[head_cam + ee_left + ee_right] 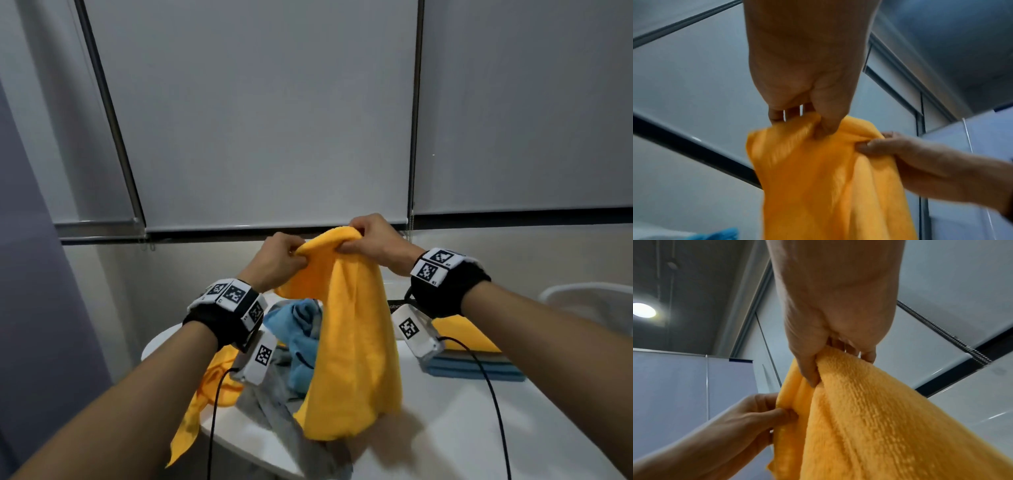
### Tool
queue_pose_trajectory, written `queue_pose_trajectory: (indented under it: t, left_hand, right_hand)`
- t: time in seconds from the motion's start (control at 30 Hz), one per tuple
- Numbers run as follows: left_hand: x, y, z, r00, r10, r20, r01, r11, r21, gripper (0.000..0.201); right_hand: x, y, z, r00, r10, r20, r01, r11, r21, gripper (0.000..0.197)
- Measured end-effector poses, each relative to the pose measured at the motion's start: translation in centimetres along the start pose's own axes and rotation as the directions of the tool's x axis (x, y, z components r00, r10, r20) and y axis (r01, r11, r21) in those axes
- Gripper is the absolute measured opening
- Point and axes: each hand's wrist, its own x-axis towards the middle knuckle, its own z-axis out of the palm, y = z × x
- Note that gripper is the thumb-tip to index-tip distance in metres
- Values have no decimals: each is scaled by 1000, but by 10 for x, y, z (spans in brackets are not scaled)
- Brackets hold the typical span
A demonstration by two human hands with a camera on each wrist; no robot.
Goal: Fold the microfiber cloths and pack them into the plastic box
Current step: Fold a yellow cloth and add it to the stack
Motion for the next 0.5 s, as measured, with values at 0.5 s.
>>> queue_pose_trajectory:
  t: [0.5]
  left_hand:
    - [38, 53, -18, 992, -6, -127, -43, 923, -383, 16]
  right_hand:
    - [-27, -3, -90, 955, 44, 293, -123, 958, 257, 33]
